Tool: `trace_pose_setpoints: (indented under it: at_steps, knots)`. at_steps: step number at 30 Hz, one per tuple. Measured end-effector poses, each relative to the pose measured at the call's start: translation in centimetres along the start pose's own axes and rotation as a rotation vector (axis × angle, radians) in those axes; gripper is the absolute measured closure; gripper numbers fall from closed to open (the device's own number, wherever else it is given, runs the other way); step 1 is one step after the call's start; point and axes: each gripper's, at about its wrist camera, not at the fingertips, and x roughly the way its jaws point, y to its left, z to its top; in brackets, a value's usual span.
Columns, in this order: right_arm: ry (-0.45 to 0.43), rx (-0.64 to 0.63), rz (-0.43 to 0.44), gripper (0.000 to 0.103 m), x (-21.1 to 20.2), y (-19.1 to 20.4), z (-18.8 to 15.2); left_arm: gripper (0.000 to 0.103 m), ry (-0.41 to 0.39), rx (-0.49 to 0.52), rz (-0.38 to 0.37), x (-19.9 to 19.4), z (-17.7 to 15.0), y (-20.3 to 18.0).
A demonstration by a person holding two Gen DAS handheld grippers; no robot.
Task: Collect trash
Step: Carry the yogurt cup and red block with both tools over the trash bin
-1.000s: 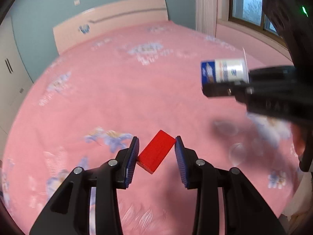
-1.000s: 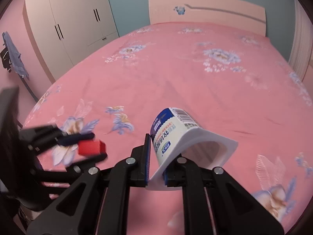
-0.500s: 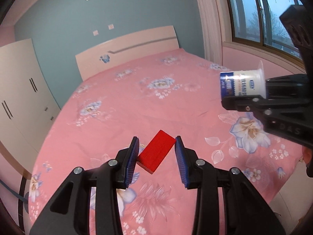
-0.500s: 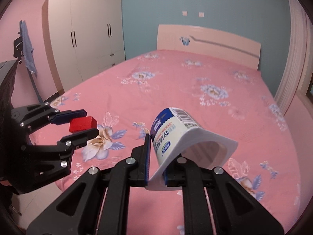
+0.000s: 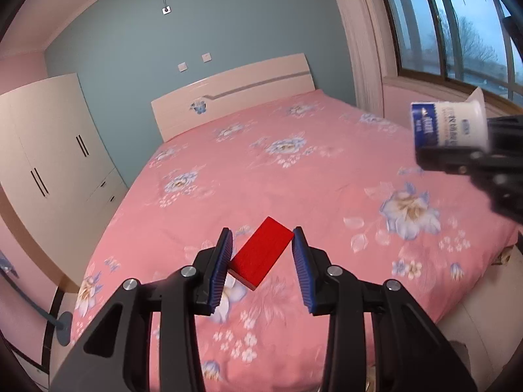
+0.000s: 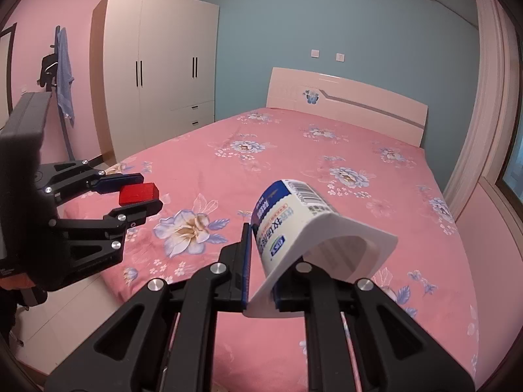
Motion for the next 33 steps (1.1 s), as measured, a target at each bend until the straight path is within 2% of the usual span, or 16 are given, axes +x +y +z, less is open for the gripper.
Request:
trace_pose_setpoints:
  at_steps: [6,12,25,33]
  knots:
    - [0.028,-0.017,0.010,0.091,-1.8,1.7,-3.1,0.063,0.032,0.012,-0.004,-1.6,-2.7,-0.7]
    - [0.070,-0.025,0.035,0.091,-1.5,3.6,-6.2,0.063,0.098,0.023,-0.020,-1.3,-6.7,-1.4]
    - [0.238,-0.013,0.105,0.091,4.1,6.2,-14.4,0.063,0.274,0.006,-0.110,3.1,-16.1,-3.8]
    - [0.351,-0.006,0.149,0.091,7.7,7.5,-20.0,0.063,0.368,0.010,-0.130,5.7,-20.8,-5.3]
